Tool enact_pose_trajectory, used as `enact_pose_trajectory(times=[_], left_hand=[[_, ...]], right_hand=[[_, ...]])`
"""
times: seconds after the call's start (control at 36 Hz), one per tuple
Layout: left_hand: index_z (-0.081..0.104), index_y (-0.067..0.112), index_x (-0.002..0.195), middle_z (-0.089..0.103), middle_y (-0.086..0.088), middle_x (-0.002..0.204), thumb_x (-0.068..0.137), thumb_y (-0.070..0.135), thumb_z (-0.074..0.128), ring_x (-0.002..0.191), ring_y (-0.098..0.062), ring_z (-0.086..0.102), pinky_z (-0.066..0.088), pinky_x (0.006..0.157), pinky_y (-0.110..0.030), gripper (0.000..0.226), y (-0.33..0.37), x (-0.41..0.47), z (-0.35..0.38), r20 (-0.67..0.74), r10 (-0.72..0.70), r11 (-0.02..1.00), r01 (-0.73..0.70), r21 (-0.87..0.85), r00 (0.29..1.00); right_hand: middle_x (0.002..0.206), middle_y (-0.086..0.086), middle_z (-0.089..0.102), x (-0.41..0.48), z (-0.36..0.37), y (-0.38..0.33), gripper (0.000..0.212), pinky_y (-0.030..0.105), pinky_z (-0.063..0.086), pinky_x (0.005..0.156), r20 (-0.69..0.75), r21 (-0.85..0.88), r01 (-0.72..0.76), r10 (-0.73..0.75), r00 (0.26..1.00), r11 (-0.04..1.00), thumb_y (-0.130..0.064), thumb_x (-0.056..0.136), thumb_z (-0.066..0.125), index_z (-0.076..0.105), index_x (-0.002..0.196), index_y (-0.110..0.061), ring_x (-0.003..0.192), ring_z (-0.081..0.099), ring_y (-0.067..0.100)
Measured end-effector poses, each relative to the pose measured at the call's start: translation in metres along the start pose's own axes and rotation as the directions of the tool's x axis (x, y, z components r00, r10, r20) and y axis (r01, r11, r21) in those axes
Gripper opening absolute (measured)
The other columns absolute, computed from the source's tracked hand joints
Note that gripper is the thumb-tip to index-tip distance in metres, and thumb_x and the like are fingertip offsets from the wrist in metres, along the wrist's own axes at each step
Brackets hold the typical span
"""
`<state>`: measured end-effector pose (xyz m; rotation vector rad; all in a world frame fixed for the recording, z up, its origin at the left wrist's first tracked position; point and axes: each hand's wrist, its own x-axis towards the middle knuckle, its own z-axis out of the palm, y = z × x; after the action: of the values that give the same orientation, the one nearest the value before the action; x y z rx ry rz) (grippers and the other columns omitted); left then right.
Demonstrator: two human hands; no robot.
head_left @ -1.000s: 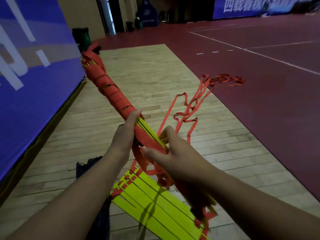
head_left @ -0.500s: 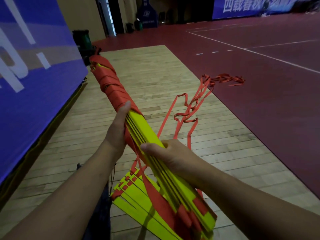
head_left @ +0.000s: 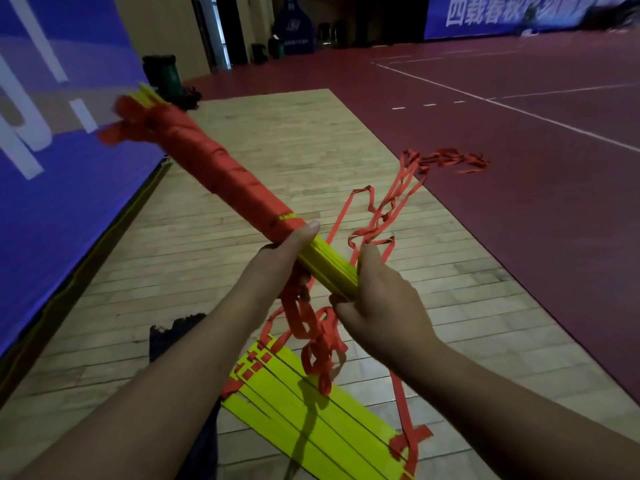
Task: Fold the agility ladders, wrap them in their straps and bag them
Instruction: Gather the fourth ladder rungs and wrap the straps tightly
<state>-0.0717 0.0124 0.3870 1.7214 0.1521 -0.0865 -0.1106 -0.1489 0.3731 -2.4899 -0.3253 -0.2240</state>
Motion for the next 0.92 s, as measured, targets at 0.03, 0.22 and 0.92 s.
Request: enact_pose_trajectory(times=[0.03, 0.22, 0.92], left_hand=[[0.065, 0.014, 0.068, 0.056, -0.003, 0.056, 0.064, 0.074, 0.066, 0.052, -0.019, 0.056, 0.051, 0.075, -0.041, 0.06, -0.002, -0.002, 0.0, -0.03, 0.003, 1.0, -0.004, -0.031, 1.0], [0.064, 0.023, 0.055, 0.057, -0.002, 0.057, 0.075, 0.07, 0.063, 0.055, -0.017, 0.056, 0.048, 0.069, -0.037, 0.051, -0.003, -0.004, -0.01, -0.243, 0.079, 0.983, -0.116, -0.141, 0.967], [0.067, 0.017, 0.083, 0.067, -0.002, 0.072, 0.084, 0.056, 0.056, 0.067, -0.018, 0.067, 0.055, 0.064, -0.03, 0.041, 0.005, 0.002, -0.021, 0.018, 0.228, 0.893, -0.202, -0.403, 0.973]], right_hand=[[0.089, -0.003, 0.052, -0.001, 0.002, -0.002, 0.039, 0.038, 0.046, 0.063, -0.012, -0.02, 0.024, -0.024, 1.0, 1.0, -0.032, 0.089, 0.067, 0.032, 0.104, -0.023, 0.078, 0.059, 0.025], [0.091, -0.006, 0.044, -0.009, 0.013, -0.018, 0.037, 0.038, 0.048, 0.063, 0.033, 0.079, 0.114, -0.117, 0.993, 0.99, -0.026, 0.093, 0.064, 0.029, 0.106, -0.024, 0.077, 0.055, 0.019], [0.082, 0.014, 0.072, -0.004, -0.018, -0.028, 0.038, 0.045, 0.061, 0.066, 0.39, 0.556, -0.231, -0.005, 0.921, 0.798, -0.044, 0.083, 0.079, 0.067, 0.096, -0.01, 0.062, 0.069, 0.018]])
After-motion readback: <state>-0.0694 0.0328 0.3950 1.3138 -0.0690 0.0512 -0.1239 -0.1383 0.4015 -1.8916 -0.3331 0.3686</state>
